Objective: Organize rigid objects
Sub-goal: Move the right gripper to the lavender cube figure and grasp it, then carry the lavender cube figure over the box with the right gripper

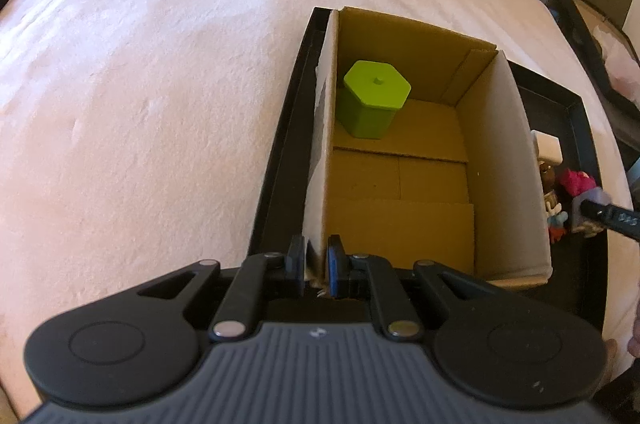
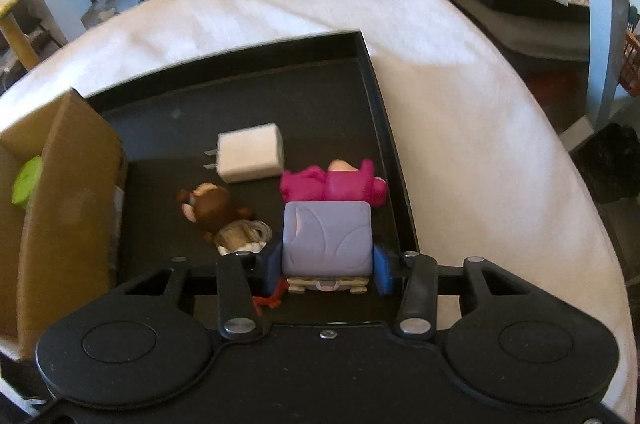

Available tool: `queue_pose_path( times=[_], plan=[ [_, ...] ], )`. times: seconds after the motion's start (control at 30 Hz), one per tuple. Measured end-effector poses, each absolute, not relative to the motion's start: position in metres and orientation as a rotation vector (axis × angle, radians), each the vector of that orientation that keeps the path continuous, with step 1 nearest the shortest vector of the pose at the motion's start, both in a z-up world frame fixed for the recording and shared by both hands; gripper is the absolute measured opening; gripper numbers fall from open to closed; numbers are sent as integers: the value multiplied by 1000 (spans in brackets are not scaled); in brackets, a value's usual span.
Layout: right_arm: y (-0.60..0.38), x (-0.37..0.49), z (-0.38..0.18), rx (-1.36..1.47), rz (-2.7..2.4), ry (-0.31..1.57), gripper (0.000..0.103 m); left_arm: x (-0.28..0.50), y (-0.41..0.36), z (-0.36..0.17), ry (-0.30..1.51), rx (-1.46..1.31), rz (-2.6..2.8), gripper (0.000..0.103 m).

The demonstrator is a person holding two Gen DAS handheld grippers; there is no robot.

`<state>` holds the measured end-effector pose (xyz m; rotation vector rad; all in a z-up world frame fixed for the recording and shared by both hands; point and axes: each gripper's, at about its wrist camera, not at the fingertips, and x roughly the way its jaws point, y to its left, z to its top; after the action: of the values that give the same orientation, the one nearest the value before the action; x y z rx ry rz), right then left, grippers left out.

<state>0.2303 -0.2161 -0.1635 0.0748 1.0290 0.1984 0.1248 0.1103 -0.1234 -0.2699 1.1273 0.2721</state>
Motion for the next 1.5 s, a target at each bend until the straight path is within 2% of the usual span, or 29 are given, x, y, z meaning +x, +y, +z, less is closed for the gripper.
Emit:
queue_pose_path(
  times=[0.77,1.5],
  plan=[
    [-194,232,-98,62,398,835,43,117,108,-120,1089,-261,262,8],
    [-109,255,-75,28,578,824,43,111,117,-121,1060,-300,238,8]
  ],
)
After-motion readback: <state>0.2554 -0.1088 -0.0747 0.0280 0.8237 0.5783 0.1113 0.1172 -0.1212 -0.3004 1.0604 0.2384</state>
